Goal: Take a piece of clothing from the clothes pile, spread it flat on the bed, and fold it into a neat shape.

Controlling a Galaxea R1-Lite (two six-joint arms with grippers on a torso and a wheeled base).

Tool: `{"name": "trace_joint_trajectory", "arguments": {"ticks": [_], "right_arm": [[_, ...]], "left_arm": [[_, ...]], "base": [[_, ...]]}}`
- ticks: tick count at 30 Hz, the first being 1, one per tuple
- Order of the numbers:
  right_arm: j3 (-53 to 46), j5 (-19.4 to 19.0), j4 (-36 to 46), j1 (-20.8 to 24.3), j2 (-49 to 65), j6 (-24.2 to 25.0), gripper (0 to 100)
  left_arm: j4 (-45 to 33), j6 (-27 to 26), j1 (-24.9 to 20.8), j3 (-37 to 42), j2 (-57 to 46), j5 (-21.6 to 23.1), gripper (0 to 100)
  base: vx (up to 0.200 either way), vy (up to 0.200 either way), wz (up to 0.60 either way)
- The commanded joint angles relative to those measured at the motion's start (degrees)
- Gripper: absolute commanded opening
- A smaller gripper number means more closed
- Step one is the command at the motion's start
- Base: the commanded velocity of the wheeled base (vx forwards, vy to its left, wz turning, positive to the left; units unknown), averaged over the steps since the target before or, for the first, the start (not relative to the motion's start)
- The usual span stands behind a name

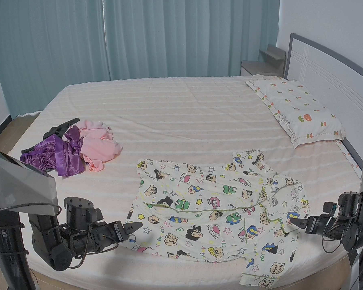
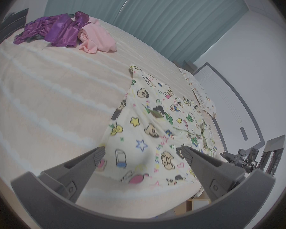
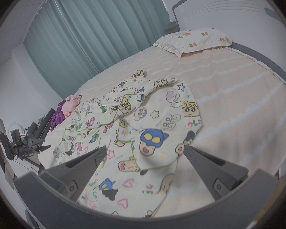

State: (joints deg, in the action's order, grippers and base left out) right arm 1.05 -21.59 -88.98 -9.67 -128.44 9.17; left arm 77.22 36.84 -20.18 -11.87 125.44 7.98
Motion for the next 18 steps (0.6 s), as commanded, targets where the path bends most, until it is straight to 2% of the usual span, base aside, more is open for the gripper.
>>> {"name": "trace_joint_trajectory", "arguments": {"ticks": [1, 2, 10, 13, 16, 18], "right_arm": [[-1.05, 0.06, -1.02, -0.26, 0.38, 0.06, 100], [-1.05, 0.06, -1.02, -0.26, 0.30, 0.06, 100], [-1.05, -0.03, -1.02, -0.88, -1.20, 0.06, 100], [-1.05, -0.03, -1.02, -0.44, -1.37, 0.06, 100], [-1.05, -0.03, -1.02, -0.26, -2.25, 0.06, 100], [-1.05, -0.03, -1.02, -0.35, -2.52, 0.06, 100]], "left_arm": [[0.04, -0.10, -0.74, 0.18, 1.30, -0.69, 100], [0.04, -0.10, -0.74, 0.18, 1.30, -0.69, 100], [0.13, -1.33, 2.16, -5.88, 1.74, -0.25, 100], [-1.89, -5.20, 3.83, -10.98, 3.85, 0.45, 100], [-9.28, -12.41, 6.03, -16.08, 4.64, 1.33, 100], [-11.39, -13.55, 6.20, -17.22, 4.64, 3.00, 100]], "base": [[-0.200, 0.000, 0.00], [-0.200, 0.000, 0.00], [0.000, 0.000, 0.00], [0.000, 0.000, 0.00], [0.000, 0.000, 0.00], [0.000, 0.000, 0.00]]}}
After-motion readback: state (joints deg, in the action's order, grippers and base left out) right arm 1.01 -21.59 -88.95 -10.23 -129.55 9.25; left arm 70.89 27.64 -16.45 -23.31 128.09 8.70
